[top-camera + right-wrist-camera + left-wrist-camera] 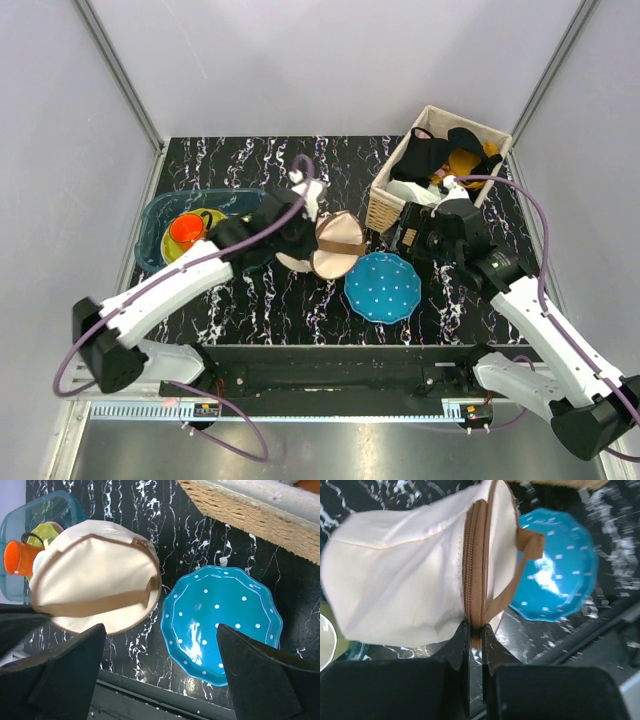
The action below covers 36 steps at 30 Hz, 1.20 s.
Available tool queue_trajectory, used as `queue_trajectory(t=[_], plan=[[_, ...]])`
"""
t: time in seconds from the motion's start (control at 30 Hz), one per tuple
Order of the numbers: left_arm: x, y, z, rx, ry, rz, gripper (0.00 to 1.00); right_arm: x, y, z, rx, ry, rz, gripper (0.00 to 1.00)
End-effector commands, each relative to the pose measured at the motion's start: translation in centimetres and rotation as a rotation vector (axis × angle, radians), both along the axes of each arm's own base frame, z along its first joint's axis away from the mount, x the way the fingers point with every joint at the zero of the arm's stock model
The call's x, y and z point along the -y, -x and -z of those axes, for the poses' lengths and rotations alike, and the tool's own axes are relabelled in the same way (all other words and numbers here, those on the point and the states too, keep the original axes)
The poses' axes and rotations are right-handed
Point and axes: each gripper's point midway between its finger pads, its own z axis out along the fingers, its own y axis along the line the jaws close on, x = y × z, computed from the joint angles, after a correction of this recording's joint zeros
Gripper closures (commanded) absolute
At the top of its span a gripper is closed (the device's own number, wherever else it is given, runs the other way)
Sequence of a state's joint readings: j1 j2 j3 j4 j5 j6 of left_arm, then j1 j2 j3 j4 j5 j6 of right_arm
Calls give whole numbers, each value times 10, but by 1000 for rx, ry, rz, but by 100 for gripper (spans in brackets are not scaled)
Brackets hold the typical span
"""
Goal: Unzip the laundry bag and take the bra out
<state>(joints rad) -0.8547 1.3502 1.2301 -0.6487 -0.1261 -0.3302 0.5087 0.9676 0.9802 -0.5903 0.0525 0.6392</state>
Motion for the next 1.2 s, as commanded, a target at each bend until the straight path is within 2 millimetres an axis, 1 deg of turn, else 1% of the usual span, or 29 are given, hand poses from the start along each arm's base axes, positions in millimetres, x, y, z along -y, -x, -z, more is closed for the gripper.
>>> queue_trajectory(t=[0.0,0.07,0.1,0.13,0.17,0.2,0.23,0.27,0.3,0.37,0.4,0.47,0.57,0.67,0.7,0.73,0.8,0.83,0.87,0.9,0.93,0.97,1.0,1.03,1.1,1.13,1.17], plan=[[5,20,-109,98,325,161,100,-12,7,-20,95,18,-155,0],[-1,27,-128,97,406,185,100,-18,10,-24,103,-2,-194,0],[-2,29,-130,86,435,194,100,-22,10,-26,115,-11,-213,0],[0,29,-137,81,483,202,100,-25,11,-28,124,-23,-234,0],[-1,33,-143,60,532,237,100,-33,17,-30,125,-51,-282,0],[1,31,-142,55,563,244,100,-39,18,-37,150,-77,-314,0],[-1,29,-144,30,600,228,100,-44,21,-37,153,-99,-349,0],[1,36,-147,3,638,274,100,-55,32,-41,152,-147,-427,0],[3,35,-150,9,666,289,100,-62,34,-50,174,-183,-463,0],[3,38,-153,-14,705,306,100,-73,45,-49,154,-240,-541,0],[4,39,-154,-13,716,313,100,-77,45,-54,165,-267,-551,0],[4,42,-155,-30,729,332,100,-79,44,-46,146,-279,-549,0],[6,47,-157,-47,754,355,100,-78,38,-34,120,-276,-513,0],[5,53,-160,-49,776,374,100,-81,38,-26,96,-295,-518,0],[5,54,-163,-39,784,380,100,-83,37,-27,103,-305,-517,0],[5,58,-166,-41,793,390,100,-84,36,-23,94,-307,-514,0],[5,59,-169,-41,806,394,100,-88,33,-26,100,-336,-520,0],[5,60,-170,-43,811,401,100,-90,34,-27,102,-352,-527,3],[5,61,-170,-42,815,401,100,-93,34,-38,133,-389,-538,8],[5,61,-170,-40,816,400,100,-94,34,-42,147,-402,-535,15],[4,60,-169,-37,813,393,100,-94,34,-45,160,-412,-531,39],[4,59,-167,-39,810,386,100,-92,32,-52,183,-417,-515,51],[3,58,-163,-42,799,381,100,-90,31,-53,190,-410,-501,70],[2,56,-161,-38,793,367,100,-85,25,-57,209,-397,-460,100],[1,52,-154,-43,769,339,100,-79,26,-54,199,-358,-434,100],[-1,43,-148,-40,750,292,100,-75,23,-56,204,-342,-412,100],[-2,40,-151,-32,737,274,96,-72,25,-49,175,-315,-404,100]])
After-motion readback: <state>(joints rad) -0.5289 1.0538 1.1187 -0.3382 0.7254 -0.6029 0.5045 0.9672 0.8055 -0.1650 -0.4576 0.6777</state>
